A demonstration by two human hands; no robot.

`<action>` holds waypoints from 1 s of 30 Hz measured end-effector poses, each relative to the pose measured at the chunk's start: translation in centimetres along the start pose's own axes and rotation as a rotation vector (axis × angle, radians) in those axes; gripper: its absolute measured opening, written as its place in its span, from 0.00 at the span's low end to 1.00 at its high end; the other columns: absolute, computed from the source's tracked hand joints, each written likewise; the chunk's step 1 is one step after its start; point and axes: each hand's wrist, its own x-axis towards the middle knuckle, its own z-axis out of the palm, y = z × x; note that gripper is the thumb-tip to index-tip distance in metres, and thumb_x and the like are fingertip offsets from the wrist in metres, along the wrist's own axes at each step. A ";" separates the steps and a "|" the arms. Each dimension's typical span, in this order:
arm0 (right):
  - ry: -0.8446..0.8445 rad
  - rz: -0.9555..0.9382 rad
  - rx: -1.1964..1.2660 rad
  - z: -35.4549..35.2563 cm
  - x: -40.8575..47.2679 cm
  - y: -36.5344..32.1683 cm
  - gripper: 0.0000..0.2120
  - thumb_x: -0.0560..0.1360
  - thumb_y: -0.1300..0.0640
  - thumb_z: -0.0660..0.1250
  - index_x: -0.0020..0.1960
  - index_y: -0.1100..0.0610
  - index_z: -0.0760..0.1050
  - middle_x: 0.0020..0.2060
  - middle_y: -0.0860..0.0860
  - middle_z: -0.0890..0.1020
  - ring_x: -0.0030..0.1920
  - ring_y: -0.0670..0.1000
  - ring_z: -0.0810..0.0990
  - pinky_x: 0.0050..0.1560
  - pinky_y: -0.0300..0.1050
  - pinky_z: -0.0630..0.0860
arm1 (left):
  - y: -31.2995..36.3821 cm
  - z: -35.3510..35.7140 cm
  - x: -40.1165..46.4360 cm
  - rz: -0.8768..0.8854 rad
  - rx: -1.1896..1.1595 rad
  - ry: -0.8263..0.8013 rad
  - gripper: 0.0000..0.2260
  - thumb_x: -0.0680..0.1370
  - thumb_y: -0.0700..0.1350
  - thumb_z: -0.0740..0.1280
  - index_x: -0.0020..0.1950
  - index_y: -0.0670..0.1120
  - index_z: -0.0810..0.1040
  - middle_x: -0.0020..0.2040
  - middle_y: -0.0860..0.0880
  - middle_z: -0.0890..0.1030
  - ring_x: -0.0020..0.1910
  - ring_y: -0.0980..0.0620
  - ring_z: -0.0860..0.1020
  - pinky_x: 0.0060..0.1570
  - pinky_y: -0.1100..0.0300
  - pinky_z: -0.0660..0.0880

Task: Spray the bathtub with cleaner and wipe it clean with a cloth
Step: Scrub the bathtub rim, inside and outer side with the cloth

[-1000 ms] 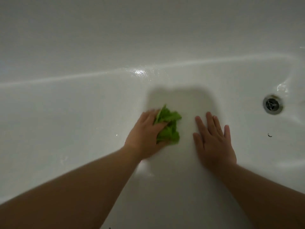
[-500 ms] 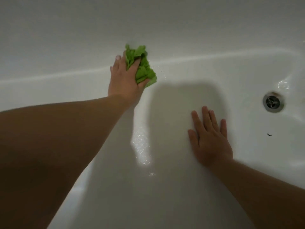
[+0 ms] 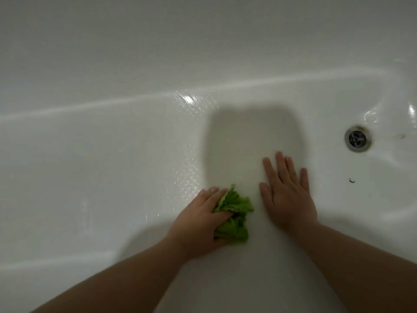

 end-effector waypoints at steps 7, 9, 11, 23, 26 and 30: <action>0.027 -0.038 -0.025 -0.2 1.1 1.2 0.32 0.82 0.39 0.41 0.84 0.43 0.38 0.83 0.47 0.37 0.82 0.49 0.35 0.81 0.60 0.40 | -6.1 -7.6 9.7 -0.094 0.181 0.131 0.32 0.74 0.70 0.67 0.73 0.54 0.76 0.77 0.38 0.67 0.75 0.33 0.66 0.76 0.43 0.64; 0.035 -0.039 -0.018 -0.4 1.7 1.5 0.31 0.82 0.39 0.41 0.83 0.43 0.38 0.83 0.46 0.37 0.82 0.49 0.35 0.81 0.60 0.39 | -6.5 -9.5 13.1 -0.178 0.203 0.194 0.34 0.75 0.68 0.69 0.78 0.57 0.69 0.80 0.40 0.62 0.79 0.36 0.59 0.78 0.43 0.59; 0.052 -0.037 -0.014 -0.5 2.4 1.8 0.31 0.82 0.39 0.41 0.83 0.43 0.38 0.83 0.46 0.38 0.82 0.49 0.36 0.81 0.59 0.38 | -5.8 -10.4 16.0 -0.262 0.175 0.254 0.35 0.76 0.65 0.70 0.80 0.58 0.65 0.81 0.41 0.59 0.80 0.37 0.55 0.78 0.43 0.57; 0.172 0.009 0.210 -0.4 2.6 3.4 0.32 0.83 0.39 0.45 0.84 0.48 0.51 0.84 0.49 0.50 0.82 0.46 0.43 0.81 0.54 0.40 | 0.0 -4.1 8.0 -0.310 -0.298 0.203 0.53 0.70 0.56 0.79 0.83 0.55 0.46 0.84 0.49 0.49 0.83 0.48 0.49 0.79 0.51 0.56; 0.198 -0.019 0.364 -1.3 2.3 2.3 0.37 0.79 0.32 0.49 0.84 0.45 0.48 0.84 0.54 0.51 0.83 0.54 0.47 0.81 0.61 0.44 | -3.3 -3.8 3.4 -0.334 0.075 0.116 0.47 0.77 0.69 0.65 0.85 0.49 0.46 0.85 0.49 0.45 0.84 0.47 0.43 0.81 0.42 0.49; 0.279 -0.414 0.210 -2.9 3.8 -2.0 0.38 0.76 0.27 0.59 0.81 0.41 0.57 0.83 0.59 0.51 0.81 0.65 0.53 0.77 0.69 0.56 | -5.3 -2.7 0.7 -0.396 0.274 0.094 0.39 0.80 0.73 0.52 0.85 0.55 0.46 0.85 0.51 0.40 0.83 0.48 0.38 0.80 0.38 0.45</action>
